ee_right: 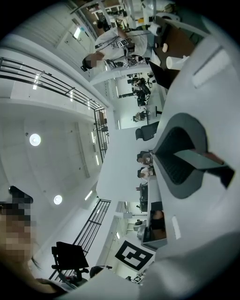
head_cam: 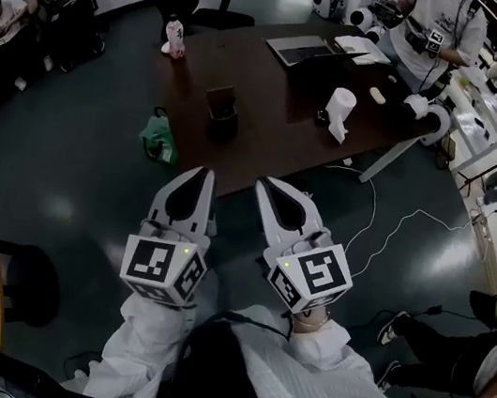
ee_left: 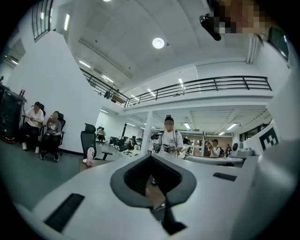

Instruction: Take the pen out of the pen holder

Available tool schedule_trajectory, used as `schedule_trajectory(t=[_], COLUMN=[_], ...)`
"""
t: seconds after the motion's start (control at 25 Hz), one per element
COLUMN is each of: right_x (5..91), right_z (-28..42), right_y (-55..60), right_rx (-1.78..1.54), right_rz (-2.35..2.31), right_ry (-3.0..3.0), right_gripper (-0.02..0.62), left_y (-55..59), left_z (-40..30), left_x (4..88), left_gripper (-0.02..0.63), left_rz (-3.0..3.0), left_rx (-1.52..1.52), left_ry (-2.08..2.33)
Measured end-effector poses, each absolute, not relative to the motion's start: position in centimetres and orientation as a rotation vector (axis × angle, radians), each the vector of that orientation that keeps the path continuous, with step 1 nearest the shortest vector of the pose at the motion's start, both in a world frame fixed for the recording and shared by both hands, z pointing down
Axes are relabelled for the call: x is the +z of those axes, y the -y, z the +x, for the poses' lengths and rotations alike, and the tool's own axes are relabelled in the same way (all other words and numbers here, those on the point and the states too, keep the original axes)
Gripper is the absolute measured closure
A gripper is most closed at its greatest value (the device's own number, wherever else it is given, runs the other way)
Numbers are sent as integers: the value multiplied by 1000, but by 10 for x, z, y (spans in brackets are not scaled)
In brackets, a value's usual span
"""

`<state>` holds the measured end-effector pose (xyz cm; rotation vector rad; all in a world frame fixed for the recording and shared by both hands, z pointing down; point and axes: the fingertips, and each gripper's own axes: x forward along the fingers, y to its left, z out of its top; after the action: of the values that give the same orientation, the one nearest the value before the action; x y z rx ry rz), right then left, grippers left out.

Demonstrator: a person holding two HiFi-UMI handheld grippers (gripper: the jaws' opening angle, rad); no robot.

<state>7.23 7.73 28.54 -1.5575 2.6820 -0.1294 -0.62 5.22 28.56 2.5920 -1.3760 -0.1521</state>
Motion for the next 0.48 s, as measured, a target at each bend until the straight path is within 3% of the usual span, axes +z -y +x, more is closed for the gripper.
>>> schedule_trajectory(t=[0.48], right_x=[308], right_z=[60], right_y=[106], right_rx=[-207], right_rz=[-1701], right_ry=[-2611], right_gripper=[594], left_y=[133], left_z=[-38], left_x=[308], left_gripper=[604], left_rz=[2610], left_rx=[-91], left_ry=[1285])
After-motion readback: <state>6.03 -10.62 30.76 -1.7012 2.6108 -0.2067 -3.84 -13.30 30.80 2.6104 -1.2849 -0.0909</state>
